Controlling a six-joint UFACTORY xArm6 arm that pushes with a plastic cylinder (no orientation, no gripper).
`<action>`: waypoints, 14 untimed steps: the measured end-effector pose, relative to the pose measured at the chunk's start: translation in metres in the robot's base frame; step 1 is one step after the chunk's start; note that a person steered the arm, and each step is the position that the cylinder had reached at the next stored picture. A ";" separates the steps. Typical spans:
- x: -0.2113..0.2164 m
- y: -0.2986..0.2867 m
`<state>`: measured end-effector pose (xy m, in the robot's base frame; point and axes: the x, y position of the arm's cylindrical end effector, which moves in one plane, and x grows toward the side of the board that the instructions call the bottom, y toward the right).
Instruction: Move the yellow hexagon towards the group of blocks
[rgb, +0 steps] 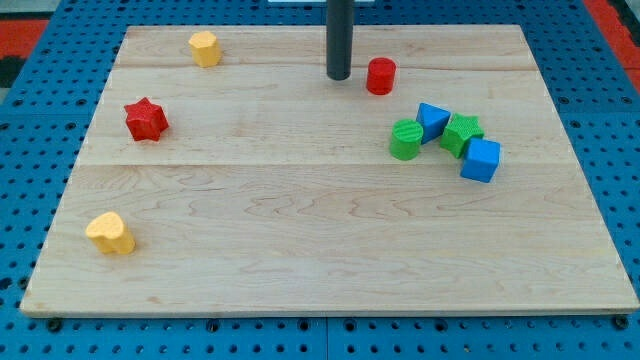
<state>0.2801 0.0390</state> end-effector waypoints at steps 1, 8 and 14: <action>-0.002 0.055; -0.080 -0.147; 0.037 -0.021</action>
<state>0.3170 0.0184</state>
